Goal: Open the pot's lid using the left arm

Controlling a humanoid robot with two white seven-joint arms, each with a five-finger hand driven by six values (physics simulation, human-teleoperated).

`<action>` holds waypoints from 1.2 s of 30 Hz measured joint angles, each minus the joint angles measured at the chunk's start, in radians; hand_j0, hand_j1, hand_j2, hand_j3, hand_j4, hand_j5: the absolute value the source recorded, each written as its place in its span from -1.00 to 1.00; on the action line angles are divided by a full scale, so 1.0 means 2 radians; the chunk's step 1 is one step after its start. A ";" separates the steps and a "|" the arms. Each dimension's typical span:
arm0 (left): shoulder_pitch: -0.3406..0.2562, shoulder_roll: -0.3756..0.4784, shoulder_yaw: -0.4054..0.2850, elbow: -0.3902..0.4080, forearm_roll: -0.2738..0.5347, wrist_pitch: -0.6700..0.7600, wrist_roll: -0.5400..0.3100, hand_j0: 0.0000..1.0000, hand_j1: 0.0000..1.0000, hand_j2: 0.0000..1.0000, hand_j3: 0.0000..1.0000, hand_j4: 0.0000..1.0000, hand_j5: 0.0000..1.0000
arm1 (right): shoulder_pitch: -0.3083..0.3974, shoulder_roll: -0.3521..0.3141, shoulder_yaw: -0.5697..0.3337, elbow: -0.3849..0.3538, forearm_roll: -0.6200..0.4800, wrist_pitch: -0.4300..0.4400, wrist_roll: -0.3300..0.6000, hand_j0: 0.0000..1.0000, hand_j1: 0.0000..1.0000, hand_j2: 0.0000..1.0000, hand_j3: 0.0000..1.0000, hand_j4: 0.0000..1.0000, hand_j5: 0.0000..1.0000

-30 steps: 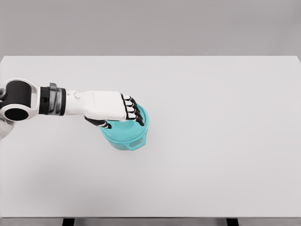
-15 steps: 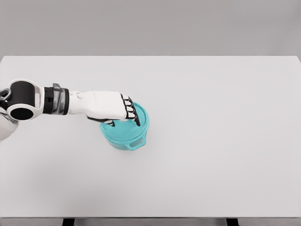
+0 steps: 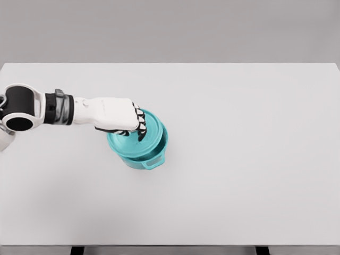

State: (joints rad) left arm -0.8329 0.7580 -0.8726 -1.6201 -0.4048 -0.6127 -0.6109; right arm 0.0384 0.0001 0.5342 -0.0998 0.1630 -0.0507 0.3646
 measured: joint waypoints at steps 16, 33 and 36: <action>0.014 0.149 0.005 0.021 -0.035 0.000 0.000 0.91 0.91 0.91 0.91 0.91 0.91 | 0.000 0.000 0.000 0.000 0.000 0.000 0.000 1.00 1.00 1.00 1.00 1.00 1.00; 0.021 0.112 0.008 0.117 0.033 0.000 0.000 1.00 1.00 1.00 1.00 1.00 1.00 | 0.001 0.000 0.000 0.000 0.000 0.000 0.000 1.00 1.00 1.00 1.00 1.00 1.00; 0.021 0.113 0.023 0.156 0.053 0.000 0.000 1.00 1.00 1.00 1.00 1.00 1.00 | 0.000 0.000 0.000 0.000 0.000 0.000 0.000 1.00 1.00 1.00 1.00 1.00 1.00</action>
State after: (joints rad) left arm -0.7900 0.9831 -0.8272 -1.3083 -0.2990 -0.6131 -0.6112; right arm 0.0383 0.0001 0.5345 -0.0998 0.1630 -0.0509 0.3644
